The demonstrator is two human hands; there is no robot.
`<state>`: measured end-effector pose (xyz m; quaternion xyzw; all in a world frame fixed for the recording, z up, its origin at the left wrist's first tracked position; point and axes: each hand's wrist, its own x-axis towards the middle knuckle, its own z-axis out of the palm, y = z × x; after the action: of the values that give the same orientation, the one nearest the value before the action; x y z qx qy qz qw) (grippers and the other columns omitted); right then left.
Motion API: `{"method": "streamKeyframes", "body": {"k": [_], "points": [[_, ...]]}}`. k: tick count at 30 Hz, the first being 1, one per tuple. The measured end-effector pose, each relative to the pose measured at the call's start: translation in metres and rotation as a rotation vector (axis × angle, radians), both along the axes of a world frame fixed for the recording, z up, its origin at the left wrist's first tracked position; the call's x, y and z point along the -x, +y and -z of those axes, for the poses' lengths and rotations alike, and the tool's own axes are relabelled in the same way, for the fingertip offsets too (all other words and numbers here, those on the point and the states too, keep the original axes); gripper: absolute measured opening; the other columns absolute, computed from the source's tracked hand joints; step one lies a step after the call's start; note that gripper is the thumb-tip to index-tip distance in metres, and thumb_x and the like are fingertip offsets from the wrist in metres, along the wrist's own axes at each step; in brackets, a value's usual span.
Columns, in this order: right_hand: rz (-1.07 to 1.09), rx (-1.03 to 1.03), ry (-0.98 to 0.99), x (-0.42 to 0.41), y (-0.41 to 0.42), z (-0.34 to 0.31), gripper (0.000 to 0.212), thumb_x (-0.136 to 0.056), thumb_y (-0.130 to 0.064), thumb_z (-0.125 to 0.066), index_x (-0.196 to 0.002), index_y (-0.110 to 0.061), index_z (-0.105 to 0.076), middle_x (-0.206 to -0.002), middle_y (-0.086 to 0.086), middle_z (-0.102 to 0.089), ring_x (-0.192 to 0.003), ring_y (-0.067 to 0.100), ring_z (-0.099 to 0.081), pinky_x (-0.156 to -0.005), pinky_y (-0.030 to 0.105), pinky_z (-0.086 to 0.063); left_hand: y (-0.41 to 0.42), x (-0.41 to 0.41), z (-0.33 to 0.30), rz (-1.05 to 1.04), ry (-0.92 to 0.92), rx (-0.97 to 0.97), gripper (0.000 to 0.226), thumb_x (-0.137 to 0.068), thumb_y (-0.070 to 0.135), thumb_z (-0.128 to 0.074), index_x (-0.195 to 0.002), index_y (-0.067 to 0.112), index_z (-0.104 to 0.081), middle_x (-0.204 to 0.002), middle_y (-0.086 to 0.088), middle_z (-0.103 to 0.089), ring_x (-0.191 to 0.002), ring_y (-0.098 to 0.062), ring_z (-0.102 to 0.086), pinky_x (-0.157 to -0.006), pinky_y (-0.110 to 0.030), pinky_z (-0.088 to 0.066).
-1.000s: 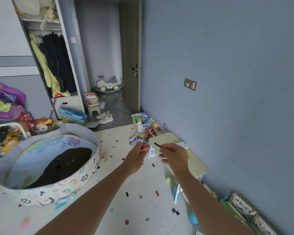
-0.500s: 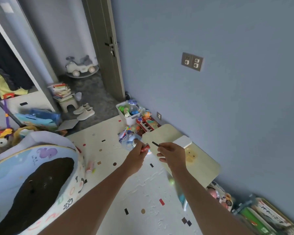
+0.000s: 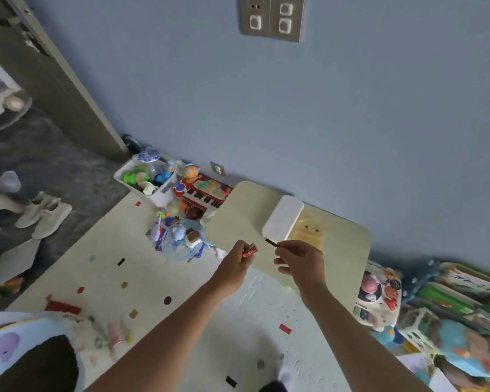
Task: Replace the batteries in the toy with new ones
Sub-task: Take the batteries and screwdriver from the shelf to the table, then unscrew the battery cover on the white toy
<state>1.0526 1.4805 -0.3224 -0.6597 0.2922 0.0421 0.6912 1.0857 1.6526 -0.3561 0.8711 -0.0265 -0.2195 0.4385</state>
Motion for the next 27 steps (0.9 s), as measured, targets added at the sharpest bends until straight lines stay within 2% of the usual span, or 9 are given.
{"method": "streamKeyframes", "body": {"k": [3,5,9,13,16,19,23,27], "points": [[0.083,-0.015,0.039,-0.03,-0.009,0.039,0.014,-0.084,-0.002,-0.071,-0.089,-0.013,-0.079,-0.08,0.009,-0.078,-0.073,0.026,-0.077,-0.064,0.03,-0.062,-0.015,-0.041,0.038,0.118,-0.006,-0.014,0.013,-0.105,0.025,-0.042,-0.093,0.027,-0.042,-0.071,0.004,-0.044,-0.06,-0.009,-0.039,-0.051,-0.013,-0.037],[0.133,-0.024,0.055,-0.052,-0.017,0.068,0.015,-0.084,-0.002,-0.071,-0.088,-0.014,-0.079,-0.08,0.008,-0.078,-0.075,0.027,-0.077,-0.065,0.031,-0.062,-0.029,-0.069,0.071,0.186,-0.006,-0.015,0.017,-0.105,0.025,-0.043,-0.09,0.032,-0.042,-0.071,0.005,-0.044,-0.06,-0.008,-0.038,-0.052,-0.015,-0.036],[0.243,-0.029,0.074,-0.088,-0.038,0.129,0.015,-0.084,-0.002,-0.07,-0.089,-0.014,-0.079,-0.08,0.01,-0.077,-0.075,0.026,-0.077,-0.062,0.03,-0.061,-0.062,-0.112,0.147,0.307,0.017,-0.026,0.009,-0.104,0.022,-0.044,-0.095,0.017,-0.046,-0.075,0.004,-0.046,-0.062,-0.008,-0.038,-0.058,-0.022,-0.032],[0.404,-0.031,0.08,-0.101,-0.063,0.189,0.014,-0.085,-0.002,-0.07,-0.09,-0.013,-0.079,-0.082,0.011,-0.077,-0.075,0.025,-0.077,-0.061,0.028,-0.059,-0.094,-0.139,0.226,0.404,0.013,-0.063,0.012,-0.103,0.019,-0.046,-0.091,0.02,-0.045,-0.073,0.01,-0.044,-0.061,-0.004,-0.039,-0.056,-0.017,-0.033],[0.513,-0.02,0.06,-0.102,-0.075,0.229,0.015,-0.086,-0.001,-0.07,-0.089,-0.013,-0.078,-0.084,0.013,-0.077,-0.072,0.023,-0.076,-0.06,0.027,-0.058,-0.115,-0.147,0.287,0.473,-0.096,-0.143,0.004,-0.099,0.014,-0.054,-0.097,0.013,-0.052,-0.082,0.004,-0.051,-0.074,-0.012,-0.048,-0.067,-0.026,-0.041],[0.594,-0.028,0.022,-0.1,-0.081,0.263,0.013,-0.087,-0.001,-0.071,-0.091,-0.011,-0.078,-0.087,0.014,-0.077,-0.071,0.021,-0.075,-0.06,0.026,-0.058,-0.125,-0.143,0.341,0.593,-0.241,-0.275,0.015,-0.096,0.012,-0.059,-0.109,0.01,-0.053,-0.098,-0.005,-0.058,-0.088,-0.022,-0.054,-0.078,-0.038,-0.051],[0.703,-0.044,-0.03,-0.098,-0.08,0.299,0.014,-0.087,0.0,-0.07,-0.091,-0.011,-0.077,-0.086,0.013,-0.077,-0.07,0.019,-0.074,-0.058,0.025,-0.057,-0.136,-0.133,0.384,0.705,-0.444,-0.394,0.027,-0.085,0.01,-0.07,-0.104,0.012,-0.052,-0.095,-0.007,-0.057,-0.083,-0.026,-0.053,-0.069,-0.04,-0.046],[0.777,-0.057,-0.076,-0.099,-0.077,0.32,0.015,-0.087,0.001,-0.07,-0.088,-0.013,-0.076,-0.084,0.011,-0.077,-0.068,0.019,-0.073,-0.057,0.025,-0.056,-0.143,-0.133,0.409,0.739,-0.571,-0.446,0.029,-0.078,0.01,-0.073,-0.097,0.014,-0.052,-0.091,-0.006,-0.052,-0.079,-0.025,-0.049,-0.064,-0.036,-0.031]]}}
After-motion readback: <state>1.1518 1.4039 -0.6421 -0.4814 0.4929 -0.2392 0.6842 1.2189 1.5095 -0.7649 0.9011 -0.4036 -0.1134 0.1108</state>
